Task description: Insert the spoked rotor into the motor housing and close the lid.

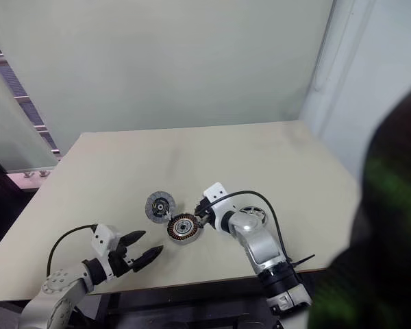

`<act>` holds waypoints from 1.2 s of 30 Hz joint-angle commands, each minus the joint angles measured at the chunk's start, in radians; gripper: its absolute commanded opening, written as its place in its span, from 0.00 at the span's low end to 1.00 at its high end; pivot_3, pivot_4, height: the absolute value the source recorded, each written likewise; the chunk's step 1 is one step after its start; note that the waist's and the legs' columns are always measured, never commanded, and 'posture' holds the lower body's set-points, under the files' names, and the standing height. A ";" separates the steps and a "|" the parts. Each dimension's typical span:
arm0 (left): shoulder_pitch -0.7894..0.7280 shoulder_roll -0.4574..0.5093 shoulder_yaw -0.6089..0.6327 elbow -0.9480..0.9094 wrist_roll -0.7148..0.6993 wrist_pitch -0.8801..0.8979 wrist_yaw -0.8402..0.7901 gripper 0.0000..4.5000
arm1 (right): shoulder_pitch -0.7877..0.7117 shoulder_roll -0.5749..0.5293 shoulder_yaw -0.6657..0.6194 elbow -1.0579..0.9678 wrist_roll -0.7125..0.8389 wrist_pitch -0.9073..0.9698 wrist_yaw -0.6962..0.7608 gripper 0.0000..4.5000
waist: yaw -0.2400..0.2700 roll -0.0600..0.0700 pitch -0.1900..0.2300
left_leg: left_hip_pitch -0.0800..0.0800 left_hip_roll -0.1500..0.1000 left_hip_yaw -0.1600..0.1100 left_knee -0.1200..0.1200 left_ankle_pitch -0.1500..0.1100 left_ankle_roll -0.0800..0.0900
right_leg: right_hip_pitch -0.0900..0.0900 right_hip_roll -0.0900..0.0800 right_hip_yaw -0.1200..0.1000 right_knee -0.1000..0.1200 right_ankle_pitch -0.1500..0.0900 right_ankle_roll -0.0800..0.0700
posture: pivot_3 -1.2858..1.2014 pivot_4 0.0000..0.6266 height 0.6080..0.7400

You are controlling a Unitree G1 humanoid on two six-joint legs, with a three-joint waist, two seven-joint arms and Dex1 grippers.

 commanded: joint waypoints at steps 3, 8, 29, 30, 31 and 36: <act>-0.004 0.021 0.037 -0.011 -0.013 -0.021 -0.013 1.00 | -0.068 0.037 0.041 0.049 0.016 -0.002 0.062 0.16 | 0.000 0.000 0.000 | 0.000 0.000 0.000 0.000 0.000 0.000 | 0.000 0.000 0.000 0.000 0.000 0.000 | 0.52 0.00 1.00; -0.001 0.023 0.037 -0.017 -0.010 -0.020 -0.011 1.00 | -0.099 0.068 0.062 0.133 0.006 -0.028 0.088 0.16 | 0.000 0.000 0.000 | 0.000 0.000 -0.001 -0.001 0.000 0.000 | 0.000 0.000 0.000 0.000 0.000 0.000 | 0.52 0.00 1.00; 0.014 0.024 0.035 -0.040 -0.006 -0.044 -0.004 1.00 | -0.163 0.126 0.042 0.407 -0.026 -0.170 0.055 0.16 | -0.001 0.001 0.000 | 0.000 0.000 -0.001 -0.002 0.000 0.000 | -0.001 0.000 0.000 0.000 0.001 0.000 | 0.52 0.00 1.00; 0.014 0.024 0.034 -0.040 -0.006 -0.044 -0.004 1.00 | -0.165 0.127 0.040 0.414 -0.027 -0.174 0.055 0.16 | -0.001 0.001 0.000 | 0.000 0.000 -0.001 -0.002 0.000 0.000 | -0.001 0.000 0.000 0.000 0.001 0.000 | 0.52 0.00 1.00; 0.013 0.025 0.034 -0.040 -0.006 -0.044 -0.004 1.00 | -0.168 0.128 0.039 0.422 -0.028 -0.179 0.055 0.16 | -0.001 0.001 0.000 | 0.000 0.000 -0.001 -0.002 0.000 0.000 | -0.001 0.000 0.000 0.000 0.001 0.000 | 0.52 0.00 1.00; 0.010 0.025 0.033 -0.039 -0.004 -0.046 -0.003 1.00 | -0.177 0.133 0.034 0.459 -0.036 -0.198 0.055 0.16 | -0.001 0.001 0.000 | 0.000 0.000 -0.001 -0.002 0.000 0.000 | -0.001 0.001 0.000 0.000 0.001 0.000 | 0.52 0.00 1.00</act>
